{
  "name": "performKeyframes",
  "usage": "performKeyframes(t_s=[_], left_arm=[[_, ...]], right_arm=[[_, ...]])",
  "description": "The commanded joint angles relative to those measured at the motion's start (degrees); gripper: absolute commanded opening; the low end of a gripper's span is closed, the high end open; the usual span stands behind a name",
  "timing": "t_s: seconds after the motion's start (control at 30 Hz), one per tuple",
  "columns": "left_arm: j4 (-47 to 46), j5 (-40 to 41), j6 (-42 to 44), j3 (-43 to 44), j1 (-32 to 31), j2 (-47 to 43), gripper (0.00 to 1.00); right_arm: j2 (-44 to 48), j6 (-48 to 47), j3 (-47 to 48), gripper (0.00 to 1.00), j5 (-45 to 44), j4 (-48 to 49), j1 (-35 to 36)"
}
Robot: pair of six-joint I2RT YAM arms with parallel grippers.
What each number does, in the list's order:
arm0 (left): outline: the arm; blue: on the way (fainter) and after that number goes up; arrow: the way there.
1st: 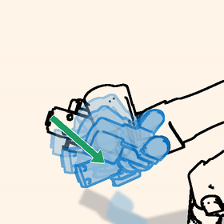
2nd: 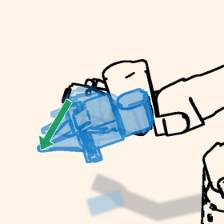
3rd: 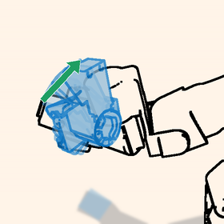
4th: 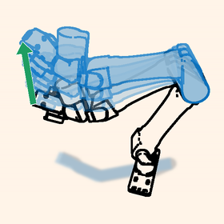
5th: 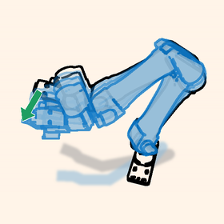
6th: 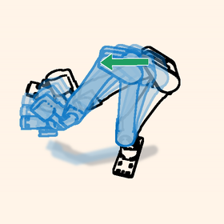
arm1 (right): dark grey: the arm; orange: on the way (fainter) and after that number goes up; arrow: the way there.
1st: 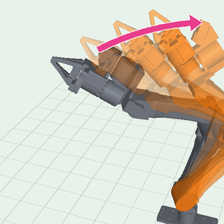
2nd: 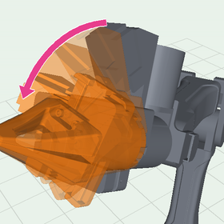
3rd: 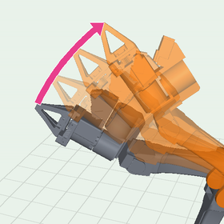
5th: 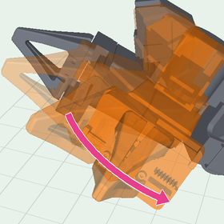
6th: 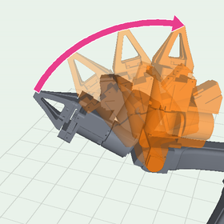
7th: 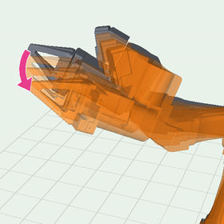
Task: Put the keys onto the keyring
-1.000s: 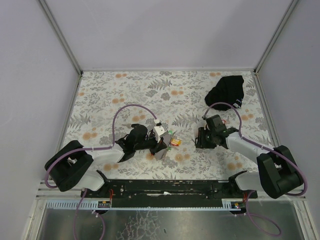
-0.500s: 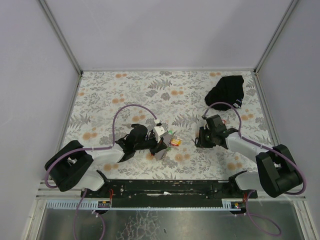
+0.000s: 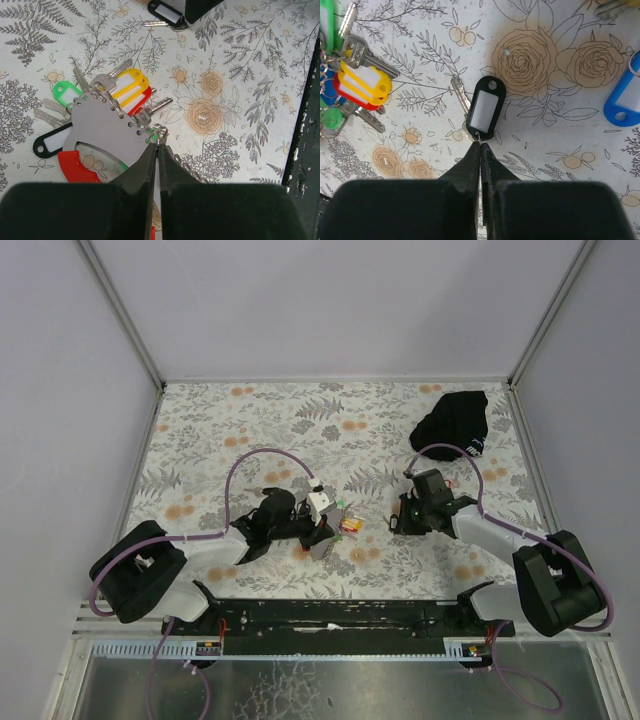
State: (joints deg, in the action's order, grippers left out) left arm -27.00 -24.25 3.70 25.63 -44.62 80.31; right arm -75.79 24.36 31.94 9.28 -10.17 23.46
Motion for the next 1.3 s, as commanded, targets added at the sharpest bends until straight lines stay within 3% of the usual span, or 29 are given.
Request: performKeyframes(t_s=[0.0, 0.37, 0.6, 0.8, 0.93, 1.1, 1.27], left_arm=[[-1.3, -0.9, 0.3, 2.0, -0.4, 0.1, 0.00], [-1.5, -1.5, 0.6, 1.7, -0.5, 0.1, 0.00], [-3.3, -1.9, 1.4, 0.5, -0.8, -0.5, 0.00], [-7.0, -2.0, 1.3, -2.0, -1.0, -2.7, 0.00], [-8.6, -2.4, 1.6, -3.1, -1.0, -3.8, 0.00], [-9.6, -2.5, 1.6, -4.1, -1.0, -5.2, 0.00], [-10.4, -2.9, 1.1, -4.4, -1.0, -5.6, 0.00]], right_arm=[[2.0, -1.6, 1.0, 0.02, 0.9, -1.5, -0.4], [4.8, -13.3, 4.3, 0.00, 8.1, 1.4, 0.2], [8.1, -26.6, 5.2, 0.00, 13.2, 5.0, 6.6], [12.5, -34.3, -0.9, 0.00, 22.9, 16.5, 10.8], [14.3, -35.8, -2.8, 0.00, 28.9, 22.3, 11.3], [14.8, -35.9, -3.7, 0.00, 27.4, 26.2, 11.3], [17.5, -31.9, -9.5, 0.00, 25.6, 38.4, 11.3]])
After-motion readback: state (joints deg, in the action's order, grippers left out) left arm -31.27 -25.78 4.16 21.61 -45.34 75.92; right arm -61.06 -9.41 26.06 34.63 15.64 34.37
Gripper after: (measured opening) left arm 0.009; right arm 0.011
